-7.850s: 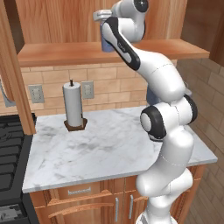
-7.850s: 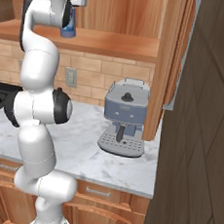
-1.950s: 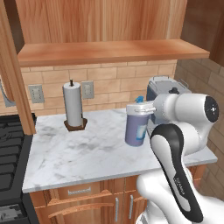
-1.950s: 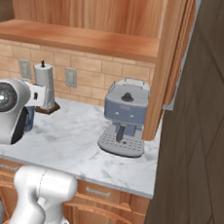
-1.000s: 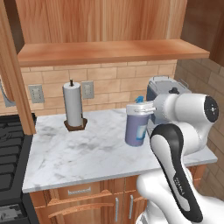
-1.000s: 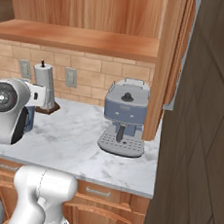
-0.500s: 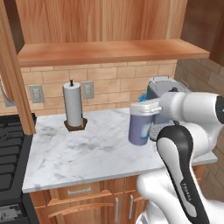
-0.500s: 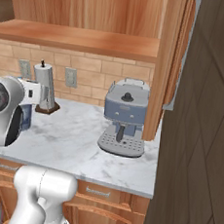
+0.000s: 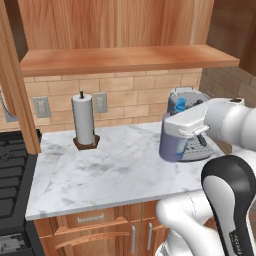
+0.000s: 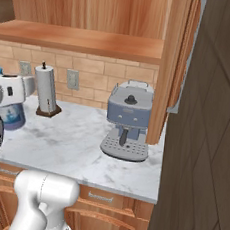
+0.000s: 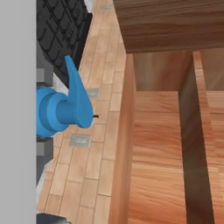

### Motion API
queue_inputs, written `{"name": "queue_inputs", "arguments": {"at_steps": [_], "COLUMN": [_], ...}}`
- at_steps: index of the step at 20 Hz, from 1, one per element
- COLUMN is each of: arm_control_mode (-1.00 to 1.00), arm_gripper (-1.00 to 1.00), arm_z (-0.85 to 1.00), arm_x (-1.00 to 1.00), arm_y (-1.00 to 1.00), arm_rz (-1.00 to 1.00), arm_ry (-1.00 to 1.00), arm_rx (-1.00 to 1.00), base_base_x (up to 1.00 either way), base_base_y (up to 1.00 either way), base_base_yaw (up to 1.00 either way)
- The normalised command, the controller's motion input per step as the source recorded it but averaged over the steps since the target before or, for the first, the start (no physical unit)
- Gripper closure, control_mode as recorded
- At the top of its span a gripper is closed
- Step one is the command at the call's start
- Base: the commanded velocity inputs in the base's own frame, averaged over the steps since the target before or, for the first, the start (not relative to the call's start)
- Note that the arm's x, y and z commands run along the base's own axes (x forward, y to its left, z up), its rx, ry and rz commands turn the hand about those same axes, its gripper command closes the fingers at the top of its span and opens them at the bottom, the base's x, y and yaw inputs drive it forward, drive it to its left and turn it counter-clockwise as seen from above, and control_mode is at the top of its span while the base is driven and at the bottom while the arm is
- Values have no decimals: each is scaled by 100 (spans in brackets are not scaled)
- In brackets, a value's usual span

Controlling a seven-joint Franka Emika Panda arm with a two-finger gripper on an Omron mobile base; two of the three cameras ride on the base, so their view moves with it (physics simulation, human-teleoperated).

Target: Open the cabinet. Pick the soap dispenser and place it next to the sink. Then close the cabinet.

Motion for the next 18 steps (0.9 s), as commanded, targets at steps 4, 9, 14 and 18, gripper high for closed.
{"name": "queue_inputs", "arguments": {"at_steps": [4,9,14,18], "arm_control_mode": [-100,-100,-100,-100], "arm_gripper": [100,100,100,100], "arm_z": [0,-5,-13,-18], "arm_x": [-33,-5,7,4], "arm_y": [0,0,0,-7], "arm_rz": [0,0,0,0], "arm_ry": [-10,11,21,13], "arm_rx": [0,0,0,0], "base_base_x": [0,0,0,0], "base_base_y": [0,0,0,0], "base_base_yaw": [0,0,0,0]}}
